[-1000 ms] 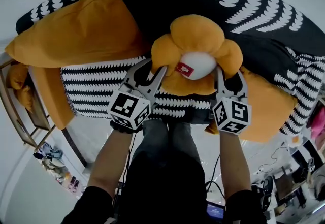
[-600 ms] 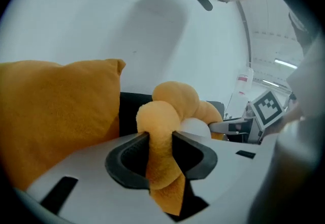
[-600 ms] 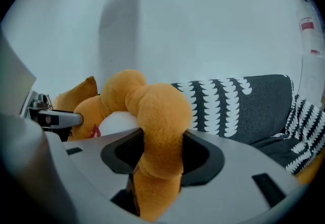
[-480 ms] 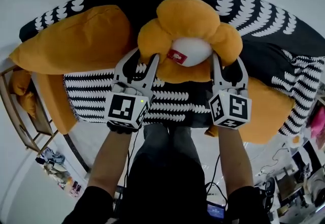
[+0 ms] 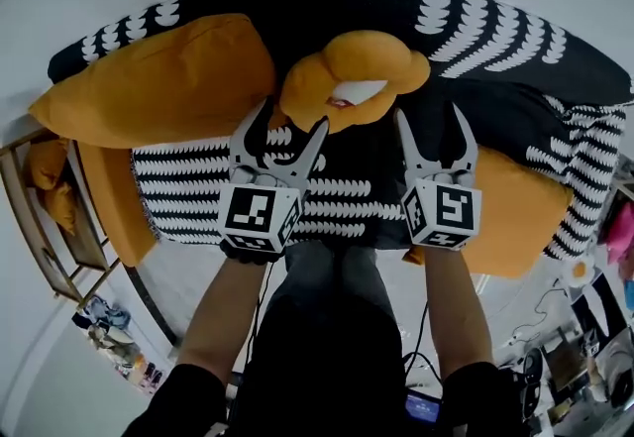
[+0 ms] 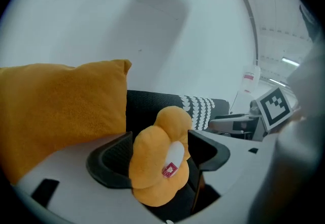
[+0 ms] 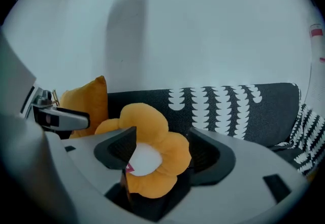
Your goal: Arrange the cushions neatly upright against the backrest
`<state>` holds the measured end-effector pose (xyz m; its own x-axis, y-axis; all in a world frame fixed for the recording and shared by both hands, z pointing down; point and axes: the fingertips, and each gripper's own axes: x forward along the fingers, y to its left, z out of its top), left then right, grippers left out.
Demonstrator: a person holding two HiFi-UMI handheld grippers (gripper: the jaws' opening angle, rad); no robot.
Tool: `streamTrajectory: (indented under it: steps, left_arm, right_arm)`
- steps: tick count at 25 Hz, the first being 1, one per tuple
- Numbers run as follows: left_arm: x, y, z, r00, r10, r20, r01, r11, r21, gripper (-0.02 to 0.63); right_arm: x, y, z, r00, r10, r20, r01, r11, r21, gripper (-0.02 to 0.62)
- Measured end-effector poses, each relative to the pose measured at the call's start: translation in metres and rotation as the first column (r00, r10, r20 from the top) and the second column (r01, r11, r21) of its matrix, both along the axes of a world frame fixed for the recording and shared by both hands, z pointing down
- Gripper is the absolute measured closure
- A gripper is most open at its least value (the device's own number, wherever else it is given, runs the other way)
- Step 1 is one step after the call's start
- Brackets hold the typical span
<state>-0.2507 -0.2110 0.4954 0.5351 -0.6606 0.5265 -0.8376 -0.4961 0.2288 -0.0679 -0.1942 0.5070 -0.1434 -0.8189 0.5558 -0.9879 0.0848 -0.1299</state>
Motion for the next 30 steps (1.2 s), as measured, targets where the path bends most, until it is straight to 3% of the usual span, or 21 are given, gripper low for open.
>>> streamTrajectory:
  steps: [10,15,20,25,30]
  left_arm:
    - [-0.011,0.050,-0.062,0.993,0.112,-0.025,-0.110,0.992,0.058,0.270]
    - [-0.018,0.104,-0.116,0.973,0.229,-0.017,-0.227,0.972,0.066,0.275]
    - [-0.017,0.154,-0.141,0.957,0.289,-0.030,-0.286,0.955,0.079,0.285]
    - [0.029,0.199,-0.120,0.929,0.368,-0.031,-0.366,0.929,0.049,0.286]
    - [0.111,0.255,-0.096,0.919,0.393,-0.016,-0.393,0.920,0.005,0.305]
  right_arm:
    - [-0.008,0.065,-0.059,0.997,0.065,-0.043,-0.063,0.997,0.041,0.288]
    - [-0.020,0.127,-0.100,0.994,0.108,-0.032,-0.106,0.994,0.039,0.290]
    - [-0.016,0.186,-0.113,0.992,0.122,-0.040,-0.122,0.993,0.013,0.298]
    - [0.028,0.234,-0.105,0.979,0.202,-0.031,-0.202,0.979,0.010,0.298]
    - [0.110,0.301,-0.092,0.968,0.252,-0.013,-0.252,0.968,0.002,0.298]
